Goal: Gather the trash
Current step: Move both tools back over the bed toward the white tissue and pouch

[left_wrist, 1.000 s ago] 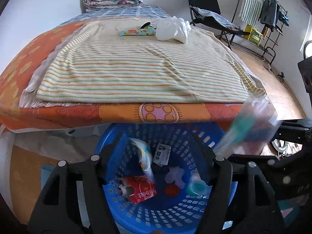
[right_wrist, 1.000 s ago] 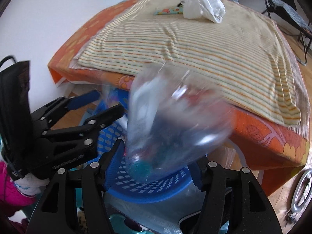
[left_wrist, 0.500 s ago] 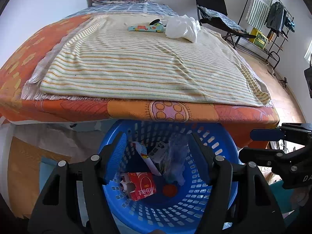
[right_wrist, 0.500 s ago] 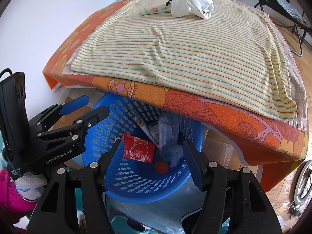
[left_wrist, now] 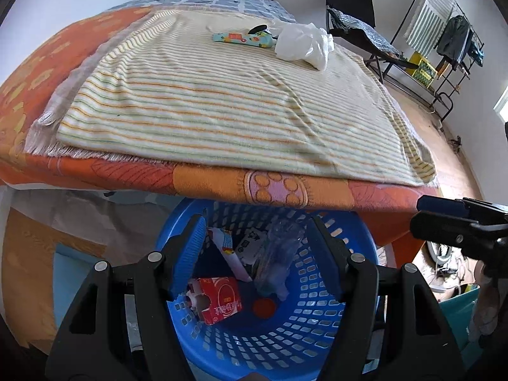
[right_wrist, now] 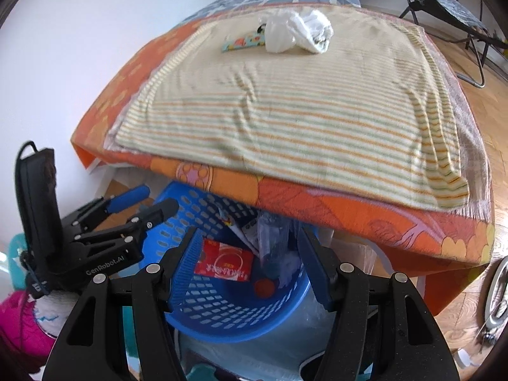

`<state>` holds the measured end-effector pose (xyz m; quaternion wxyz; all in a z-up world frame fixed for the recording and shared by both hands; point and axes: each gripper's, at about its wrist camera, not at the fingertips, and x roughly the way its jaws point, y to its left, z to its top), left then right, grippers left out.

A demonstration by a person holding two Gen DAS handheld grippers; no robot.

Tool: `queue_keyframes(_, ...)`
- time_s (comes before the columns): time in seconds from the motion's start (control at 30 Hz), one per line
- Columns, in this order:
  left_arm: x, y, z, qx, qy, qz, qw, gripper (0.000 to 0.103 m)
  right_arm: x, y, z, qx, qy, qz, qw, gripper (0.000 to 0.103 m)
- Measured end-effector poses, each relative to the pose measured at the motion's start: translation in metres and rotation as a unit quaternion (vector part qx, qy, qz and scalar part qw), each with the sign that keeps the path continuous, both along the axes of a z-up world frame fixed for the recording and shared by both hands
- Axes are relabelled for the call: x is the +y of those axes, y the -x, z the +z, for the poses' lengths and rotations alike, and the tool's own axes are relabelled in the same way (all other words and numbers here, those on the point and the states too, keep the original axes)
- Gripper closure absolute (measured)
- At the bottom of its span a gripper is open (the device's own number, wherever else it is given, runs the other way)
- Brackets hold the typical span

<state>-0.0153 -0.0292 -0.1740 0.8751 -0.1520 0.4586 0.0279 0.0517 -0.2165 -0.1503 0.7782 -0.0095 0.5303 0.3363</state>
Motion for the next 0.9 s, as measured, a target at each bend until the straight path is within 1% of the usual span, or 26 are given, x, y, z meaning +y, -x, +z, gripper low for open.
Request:
queue_keyframes(0.3,0.017,-0.021,0.019,-0.011,0.011,0.011,0.9998,0.035,-0.004,-0.023,0.022,-0.018,-0.023,-0.011,1.0,0.041)
queue_keyframes(0.4,0.022,-0.032,0.027,-0.013,0.008,0.006,0.9999,0.035,-0.003,-0.033,0.031,-0.034,-0.024,-0.011,0.999,0.041)
queue_keyframes(0.53,0.027,-0.053,0.043,-0.022,-0.002,-0.006,0.9997,0.035,0.003,-0.046,0.045,-0.066,-0.026,0.002,0.998,0.041)
queue_keyframes(0.63,0.029,-0.073,0.058,-0.032,-0.013,-0.025,0.9991,0.035,0.008,-0.057,0.054,-0.085,-0.025,0.009,0.996,0.041)
queue_keyframes(0.77,0.036,-0.098,0.073,-0.04,-0.008,-0.045,0.9982,0.035,0.013,-0.077,0.064,-0.096,-0.032,0.017,0.995,0.041)
queue_keyframes(0.83,0.041,-0.111,0.078,-0.045,-0.008,-0.051,0.9977,0.035,0.015,-0.092,0.069,-0.102,-0.035,0.012,0.994,0.041)
queue_keyframes(0.9,0.046,-0.123,0.081,-0.047,-0.006,-0.052,0.9975,0.035,0.015,-0.108,0.073,-0.098,-0.047,0.003,0.994,0.041)
